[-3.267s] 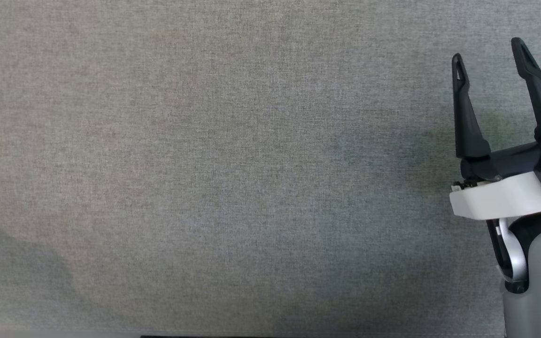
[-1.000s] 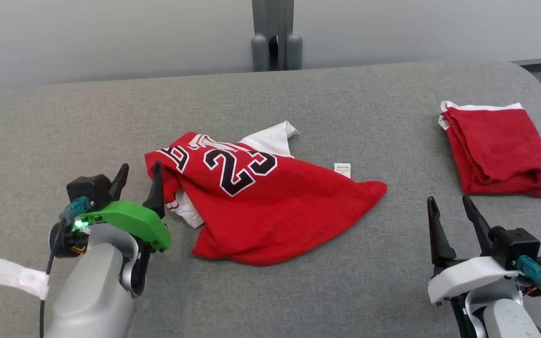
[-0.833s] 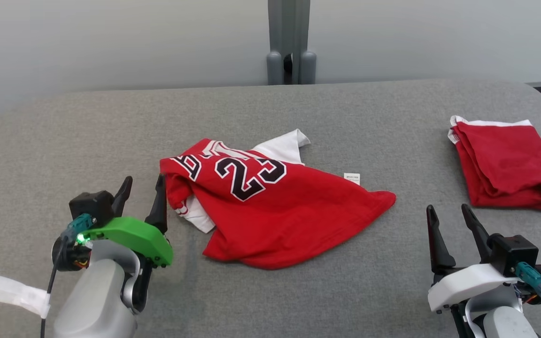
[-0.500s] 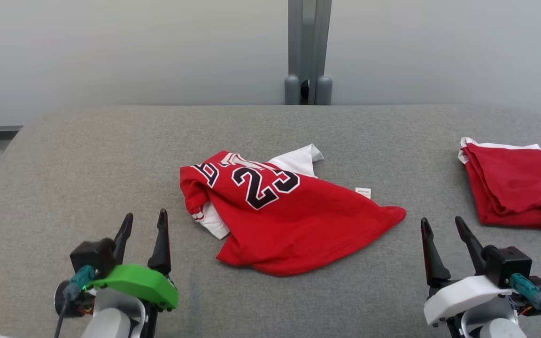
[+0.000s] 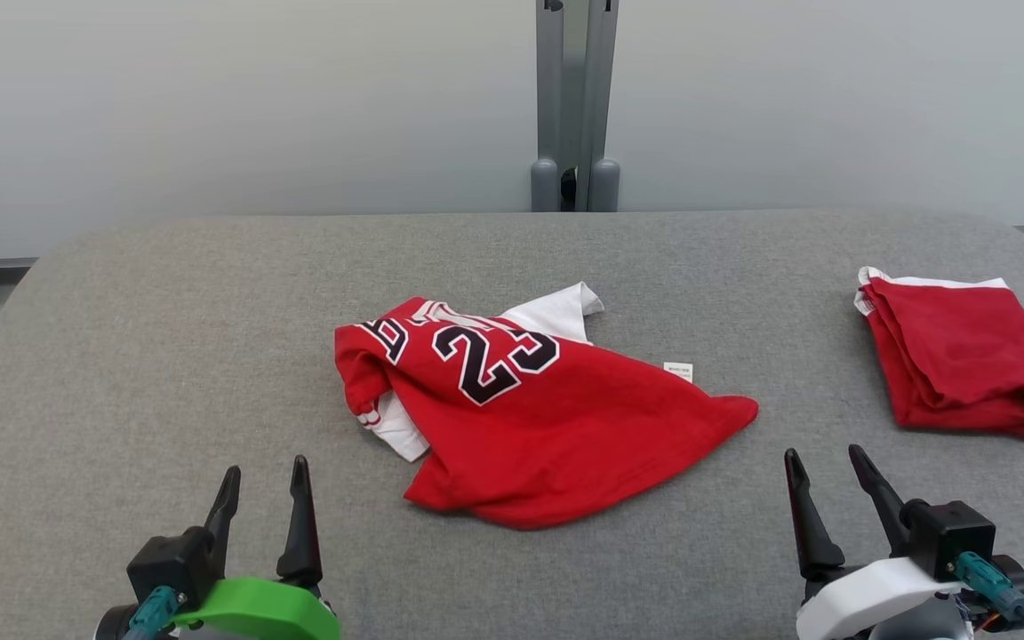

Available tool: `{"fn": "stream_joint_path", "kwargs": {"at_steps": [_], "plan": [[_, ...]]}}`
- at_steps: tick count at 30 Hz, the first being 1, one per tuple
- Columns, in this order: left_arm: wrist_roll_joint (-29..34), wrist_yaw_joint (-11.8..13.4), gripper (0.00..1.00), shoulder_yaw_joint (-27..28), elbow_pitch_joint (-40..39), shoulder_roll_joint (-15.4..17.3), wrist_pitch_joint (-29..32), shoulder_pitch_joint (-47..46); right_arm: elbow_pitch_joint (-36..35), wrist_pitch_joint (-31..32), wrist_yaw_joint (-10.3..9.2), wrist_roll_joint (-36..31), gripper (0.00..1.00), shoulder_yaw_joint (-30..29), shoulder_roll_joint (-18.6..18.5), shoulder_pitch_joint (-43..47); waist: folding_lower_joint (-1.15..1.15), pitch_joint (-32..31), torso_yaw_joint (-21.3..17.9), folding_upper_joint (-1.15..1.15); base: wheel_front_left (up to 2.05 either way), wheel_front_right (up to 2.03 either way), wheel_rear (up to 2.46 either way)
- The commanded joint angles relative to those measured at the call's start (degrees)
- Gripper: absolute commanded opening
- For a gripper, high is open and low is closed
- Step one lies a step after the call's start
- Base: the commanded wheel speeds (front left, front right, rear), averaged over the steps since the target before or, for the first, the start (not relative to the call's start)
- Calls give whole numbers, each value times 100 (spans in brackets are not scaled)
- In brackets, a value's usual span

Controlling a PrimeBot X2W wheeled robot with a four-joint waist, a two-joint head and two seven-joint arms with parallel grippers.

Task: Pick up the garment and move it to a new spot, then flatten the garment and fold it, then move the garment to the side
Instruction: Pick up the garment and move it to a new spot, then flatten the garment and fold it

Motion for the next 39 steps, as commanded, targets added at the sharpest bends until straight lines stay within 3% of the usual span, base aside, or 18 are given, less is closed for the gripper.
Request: {"fn": "stream_joint_path", "kwargs": {"at_steps": [1,22,30,35,39], "plan": [[47,48,100,-4,-70,37,1,111,-14,-32,-4,12,100,-12,-14,26,0,3,-12,0,0,0,0],[-13,181,100,-92,-387,100,173,192,88,49,-4,-113,100,-99,-15,-132,0,128,171,0,0,0,0],[55,188,100,-186,-445,101,223,31,329,341,-4,-786,100,-253,-15,-687,0,404,576,0,0,0,0],[87,202,100,-219,-474,59,199,-124,884,634,-4,-1433,100,-456,-31,-1320,0,703,890,0,0,0,0],[89,194,100,-233,-431,5,148,-216,1502,871,-4,-1736,100,-631,-251,-1732,0,936,1136,0,0,0,0]]}}
